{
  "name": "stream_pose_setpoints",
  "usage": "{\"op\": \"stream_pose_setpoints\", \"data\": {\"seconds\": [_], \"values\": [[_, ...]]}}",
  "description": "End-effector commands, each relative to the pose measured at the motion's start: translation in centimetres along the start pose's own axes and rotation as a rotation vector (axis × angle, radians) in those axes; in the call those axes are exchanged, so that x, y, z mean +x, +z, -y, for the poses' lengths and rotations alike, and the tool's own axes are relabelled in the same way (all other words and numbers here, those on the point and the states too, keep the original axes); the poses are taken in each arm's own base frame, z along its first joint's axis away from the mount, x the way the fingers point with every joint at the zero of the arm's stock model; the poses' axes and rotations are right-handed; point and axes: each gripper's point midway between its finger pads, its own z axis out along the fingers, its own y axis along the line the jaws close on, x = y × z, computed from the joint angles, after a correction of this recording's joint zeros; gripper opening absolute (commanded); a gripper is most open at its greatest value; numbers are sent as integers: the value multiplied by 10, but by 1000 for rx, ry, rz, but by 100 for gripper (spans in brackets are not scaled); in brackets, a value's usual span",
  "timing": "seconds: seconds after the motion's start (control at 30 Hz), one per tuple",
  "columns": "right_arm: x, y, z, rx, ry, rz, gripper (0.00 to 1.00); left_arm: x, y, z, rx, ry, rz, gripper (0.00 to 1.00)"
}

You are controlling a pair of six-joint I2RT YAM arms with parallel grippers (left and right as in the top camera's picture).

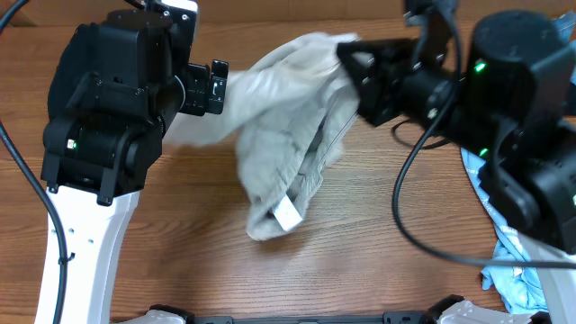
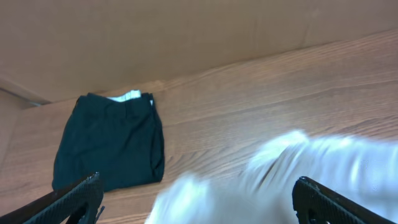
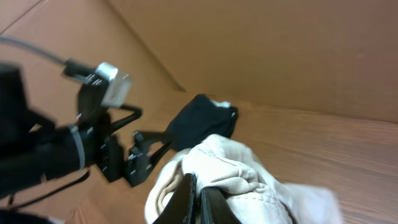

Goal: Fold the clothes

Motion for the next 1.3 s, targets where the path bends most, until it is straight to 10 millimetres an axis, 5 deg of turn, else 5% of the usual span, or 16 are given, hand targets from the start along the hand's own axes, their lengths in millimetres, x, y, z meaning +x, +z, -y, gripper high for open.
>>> {"op": "stream_pose_setpoints", "data": {"seconds": [0.0,0.2,0.3,0.4,0.63,0.67,0.73,0.87,0.97,1.27], "values": [[-21,-20,2,94,-47,102,4,-1,-10,-7,-18,2,7,100],[8,27,64,305,-10,-38,4,11,-10,-6,-15,4,-41,90],[11,50,107,408,23,-67,4,19,-11,-6,-15,11,-74,89],[16,82,170,509,78,-103,4,35,-11,-5,-9,-13,-141,91],[7,124,261,520,163,-60,4,56,-4,45,256,-16,-225,91],[7,129,272,505,172,-58,7,64,-1,57,312,-1,-253,91],[11,134,291,499,193,-67,48,86,7,88,426,71,-322,92],[15,125,306,521,186,-93,74,137,25,137,517,226,-474,92],[25,113,318,547,214,-136,78,186,44,171,551,376,-603,93],[44,97,330,552,259,-215,81,237,133,193,436,452,-718,95]]}}
